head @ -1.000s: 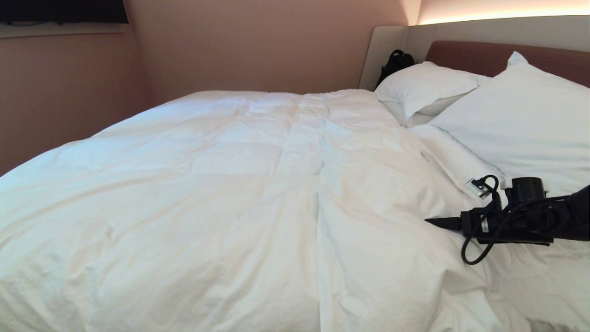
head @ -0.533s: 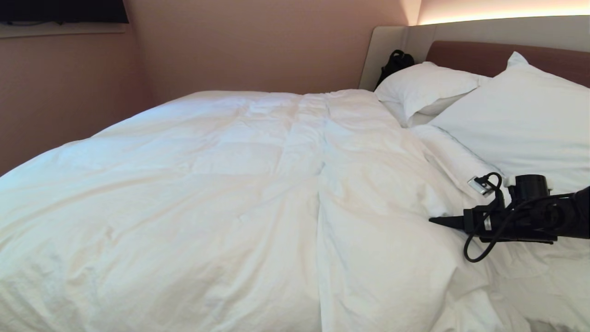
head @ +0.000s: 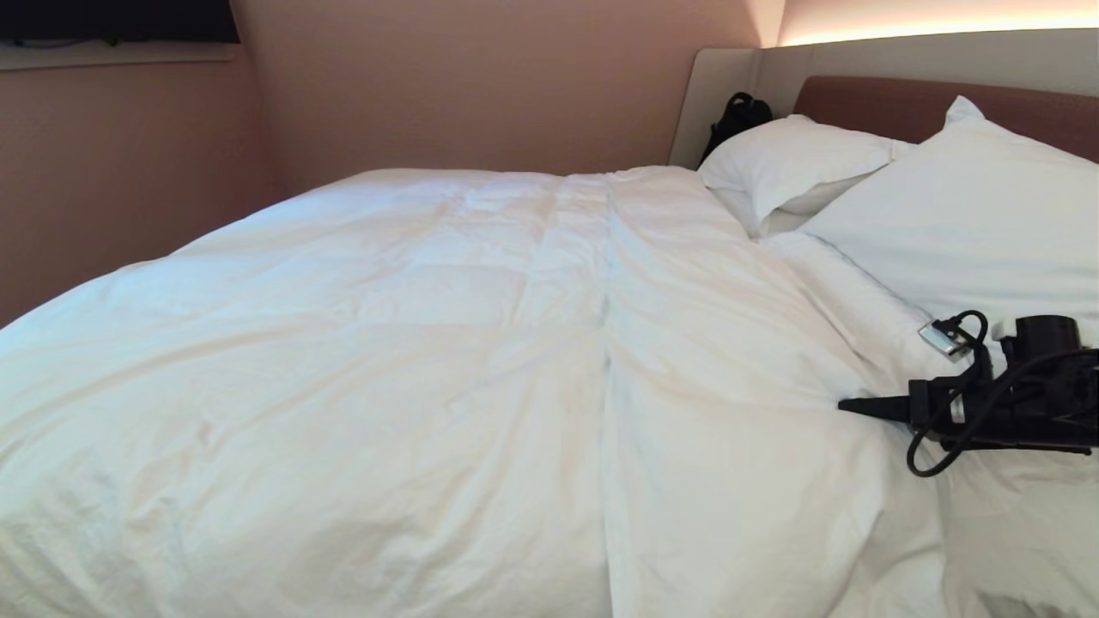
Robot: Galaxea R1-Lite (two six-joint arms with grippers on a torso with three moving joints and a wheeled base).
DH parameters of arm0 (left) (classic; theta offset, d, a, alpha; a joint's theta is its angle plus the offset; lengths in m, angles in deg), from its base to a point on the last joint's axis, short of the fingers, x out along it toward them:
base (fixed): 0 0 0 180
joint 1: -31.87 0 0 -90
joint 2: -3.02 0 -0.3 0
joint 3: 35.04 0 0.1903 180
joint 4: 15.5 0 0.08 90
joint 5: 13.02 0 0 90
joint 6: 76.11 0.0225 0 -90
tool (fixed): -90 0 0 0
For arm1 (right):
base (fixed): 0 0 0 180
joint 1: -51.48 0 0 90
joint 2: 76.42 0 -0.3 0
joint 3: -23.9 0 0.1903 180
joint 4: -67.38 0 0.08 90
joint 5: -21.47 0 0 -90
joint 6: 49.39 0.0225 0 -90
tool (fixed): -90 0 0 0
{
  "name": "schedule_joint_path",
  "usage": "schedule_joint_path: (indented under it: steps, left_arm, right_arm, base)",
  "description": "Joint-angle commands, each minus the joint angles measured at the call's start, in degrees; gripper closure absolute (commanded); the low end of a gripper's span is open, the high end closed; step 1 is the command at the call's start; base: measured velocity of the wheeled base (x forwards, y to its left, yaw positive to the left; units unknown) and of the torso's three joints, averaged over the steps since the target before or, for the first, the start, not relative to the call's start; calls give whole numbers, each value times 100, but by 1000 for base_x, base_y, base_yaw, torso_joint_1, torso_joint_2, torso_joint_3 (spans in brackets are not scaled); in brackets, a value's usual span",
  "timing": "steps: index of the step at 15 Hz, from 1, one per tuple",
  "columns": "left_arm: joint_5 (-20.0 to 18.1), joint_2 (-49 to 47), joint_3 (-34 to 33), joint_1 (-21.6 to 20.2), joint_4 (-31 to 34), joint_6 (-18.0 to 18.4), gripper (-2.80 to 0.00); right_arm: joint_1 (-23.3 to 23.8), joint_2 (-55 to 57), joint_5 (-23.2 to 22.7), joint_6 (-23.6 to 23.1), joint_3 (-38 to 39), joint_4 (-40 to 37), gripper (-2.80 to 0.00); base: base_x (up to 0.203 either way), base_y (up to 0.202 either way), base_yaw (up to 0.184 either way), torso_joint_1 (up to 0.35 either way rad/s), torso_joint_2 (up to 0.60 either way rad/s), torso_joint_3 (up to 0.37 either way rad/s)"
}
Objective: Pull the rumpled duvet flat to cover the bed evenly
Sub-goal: Flatten the corners of the folded blanket
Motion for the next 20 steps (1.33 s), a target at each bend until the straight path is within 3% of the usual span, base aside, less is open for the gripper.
schedule_joint_path:
  steps: [1,4,7,10,14,17,20]
  left_arm:
    - [2,0,-1,-2,-5,-5,0]
    - [2,0,-1,-2,-5,-5,0]
    - [2,0,-1,-2,-5,-5,0]
    - [2,0,-1,-2,-5,-5,0]
    - [2,0,-1,-2,-5,-5,0]
    - [2,0,-1,-2,-5,-5,0]
    - [2,0,-1,-2,-5,-5,0]
  right_arm:
    - [280,-264,111,-5,6,-273,0]
    - [435,-467,105,66,-22,-305,0]
    - [462,-877,158,540,-144,-341,0]
    - [370,-981,500,578,-223,-621,0]
    - [233,-1141,598,582,-259,-719,0]
    - [75,-1057,1261,561,-281,-961,0]
    - [58,-723,1457,556,-253,-984,0]
  base:
    - [0,0,0,0,0,0]
    - [0,0,0,0,0,0]
    - [0,0,0,0,0,0]
    - [0,0,0,0,0,0]
    - [0,0,0,0,0,0]
    - [0,0,0,0,0,0]
    - [0,0,0,0,0,0]
